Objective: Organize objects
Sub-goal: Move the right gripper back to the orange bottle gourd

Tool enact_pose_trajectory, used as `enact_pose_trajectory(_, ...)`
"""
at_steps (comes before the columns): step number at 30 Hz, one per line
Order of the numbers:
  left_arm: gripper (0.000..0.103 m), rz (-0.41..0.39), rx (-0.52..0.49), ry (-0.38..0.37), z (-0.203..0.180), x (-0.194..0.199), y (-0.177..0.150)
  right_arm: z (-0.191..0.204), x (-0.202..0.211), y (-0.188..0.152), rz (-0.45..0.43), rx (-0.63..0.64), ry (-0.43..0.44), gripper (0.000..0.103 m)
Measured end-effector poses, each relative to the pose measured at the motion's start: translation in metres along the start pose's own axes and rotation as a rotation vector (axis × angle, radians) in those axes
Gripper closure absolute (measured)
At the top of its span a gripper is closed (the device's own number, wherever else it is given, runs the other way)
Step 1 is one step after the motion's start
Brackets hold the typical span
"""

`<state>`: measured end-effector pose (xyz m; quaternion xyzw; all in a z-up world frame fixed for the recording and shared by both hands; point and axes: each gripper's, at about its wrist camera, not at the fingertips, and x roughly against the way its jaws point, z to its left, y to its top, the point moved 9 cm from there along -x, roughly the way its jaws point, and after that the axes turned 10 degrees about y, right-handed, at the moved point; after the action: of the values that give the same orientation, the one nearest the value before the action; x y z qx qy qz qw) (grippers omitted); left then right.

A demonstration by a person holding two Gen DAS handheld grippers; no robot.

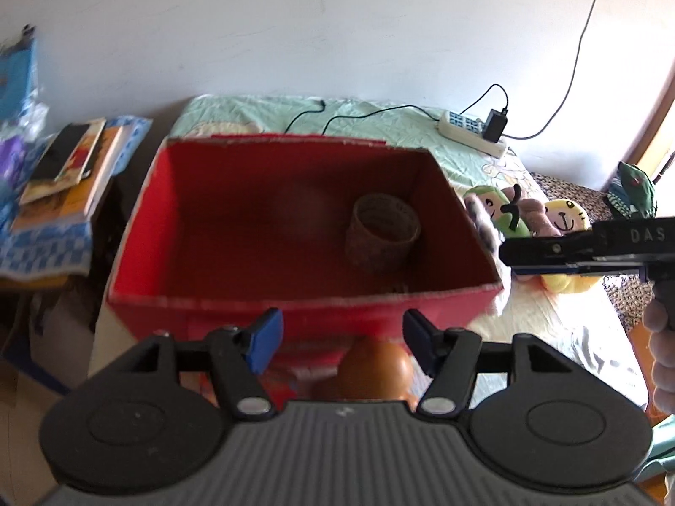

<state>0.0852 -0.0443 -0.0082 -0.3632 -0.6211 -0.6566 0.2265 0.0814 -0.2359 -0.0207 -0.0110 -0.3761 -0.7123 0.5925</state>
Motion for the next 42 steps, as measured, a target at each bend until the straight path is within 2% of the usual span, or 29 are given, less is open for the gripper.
enact_pose_trajectory(5,0.039,0.022,0.063,0.041,-0.005,0.01,-0.03,-0.005,0.004,-0.027,0.04,-0.011,0.072,0.063)
enact_pose_trajectory(12,0.039,0.047,0.114,0.101,-0.012,0.021,-0.069,-0.013,-0.001,-0.059,0.07,-0.017,0.107,0.064)
enact_pose_trajectory(21,0.039,0.099,0.115,0.122,-0.032,0.016,-0.104,-0.03,-0.005,-0.094,0.069,0.01,0.084,0.069)
enact_pose_trajectory(27,0.038,0.143,0.065,0.14,-0.042,-0.003,-0.105,-0.043,-0.004,-0.099,0.058,-0.041,0.056,0.071)
enact_pose_trajectory(30,0.033,0.141,0.027,0.163,-0.048,-0.011,-0.097,-0.046,-0.004,-0.097,0.052,-0.059,0.046,0.071)
enact_pose_trajectory(32,0.026,0.141,0.011,0.156,-0.051,-0.017,-0.093,-0.048,-0.004,-0.095,0.046,-0.053,0.03,0.071)
enact_pose_trajectory(37,0.021,0.154,-0.05,0.154,-0.062,-0.031,-0.086,-0.051,-0.005,-0.091,0.036,-0.056,0.023,0.07)
enact_pose_trajectory(42,0.021,0.158,-0.078,0.131,-0.066,-0.038,-0.079,-0.055,-0.009,-0.088,0.033,-0.057,0.027,0.07)
